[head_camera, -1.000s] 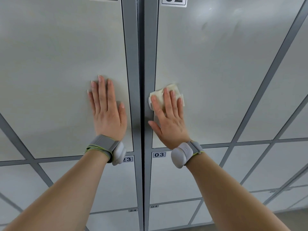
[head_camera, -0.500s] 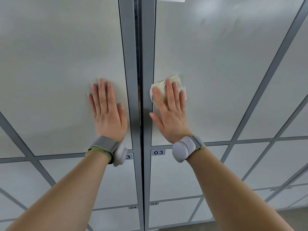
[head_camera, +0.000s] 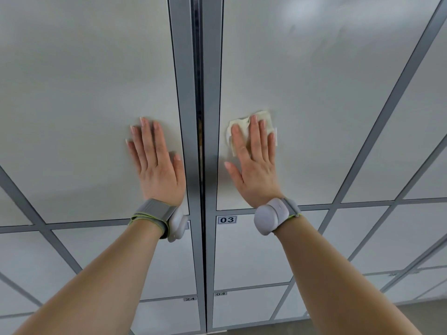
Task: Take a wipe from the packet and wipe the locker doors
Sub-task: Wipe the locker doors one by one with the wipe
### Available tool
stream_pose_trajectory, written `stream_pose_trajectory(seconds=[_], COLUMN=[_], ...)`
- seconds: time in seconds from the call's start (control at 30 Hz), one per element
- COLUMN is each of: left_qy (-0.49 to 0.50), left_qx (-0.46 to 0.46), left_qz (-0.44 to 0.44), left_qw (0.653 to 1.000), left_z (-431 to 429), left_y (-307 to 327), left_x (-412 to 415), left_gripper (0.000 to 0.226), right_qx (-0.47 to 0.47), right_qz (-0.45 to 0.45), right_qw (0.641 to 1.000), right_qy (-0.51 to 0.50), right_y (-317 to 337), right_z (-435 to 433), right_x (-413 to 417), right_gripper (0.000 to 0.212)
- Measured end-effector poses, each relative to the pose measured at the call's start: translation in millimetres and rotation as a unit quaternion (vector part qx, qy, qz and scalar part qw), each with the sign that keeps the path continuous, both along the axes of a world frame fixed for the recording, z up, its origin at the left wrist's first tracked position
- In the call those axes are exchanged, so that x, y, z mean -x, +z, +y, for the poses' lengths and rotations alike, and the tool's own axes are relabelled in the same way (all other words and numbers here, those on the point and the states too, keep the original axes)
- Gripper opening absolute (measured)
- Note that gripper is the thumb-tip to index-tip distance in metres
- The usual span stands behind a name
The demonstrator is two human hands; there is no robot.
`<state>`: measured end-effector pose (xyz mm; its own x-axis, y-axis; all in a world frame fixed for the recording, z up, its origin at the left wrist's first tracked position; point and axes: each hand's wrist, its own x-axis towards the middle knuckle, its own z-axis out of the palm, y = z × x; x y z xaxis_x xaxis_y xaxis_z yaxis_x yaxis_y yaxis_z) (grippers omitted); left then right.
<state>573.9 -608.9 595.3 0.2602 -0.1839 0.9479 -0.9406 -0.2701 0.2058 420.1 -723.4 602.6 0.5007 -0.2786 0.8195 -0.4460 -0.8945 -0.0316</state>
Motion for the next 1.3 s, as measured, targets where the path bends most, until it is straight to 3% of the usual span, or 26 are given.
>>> stream_pose_trajectory(seconds=[0.27,0.5,0.83,1.07,1.3], left_qy=[0.009,0.014,0.024,-0.007,0.013], left_qx=[0.003,-0.005,-0.008,0.01,0.022], left_qz=[0.006,0.015,0.038,0.041,0.044], left_qw=[1.0,1.0,0.999,0.999,0.999], left_z=[-1,-3,-2,-12,-29], left_y=[-2,-5,0,7,7], left_x=[3,5,12,32,38], left_gripper=[0.054,0.055,0.059,0.061,0.062], right_qx=[0.006,-0.053,-0.039,-0.082,-0.083], right_qz=[0.072,-0.049,0.044,-0.045,0.016], right_qw=[0.997,0.997,0.998,0.995,0.995], right_qy=[0.0,-0.011,-0.031,-0.031,-0.05], right_y=[-43,9,-42,0,-35], right_z=[0,-11,-8,-15,-19], right_x=[14,16,27,31,41], right_gripper=[0.063,0.065,0.066,0.068,0.07])
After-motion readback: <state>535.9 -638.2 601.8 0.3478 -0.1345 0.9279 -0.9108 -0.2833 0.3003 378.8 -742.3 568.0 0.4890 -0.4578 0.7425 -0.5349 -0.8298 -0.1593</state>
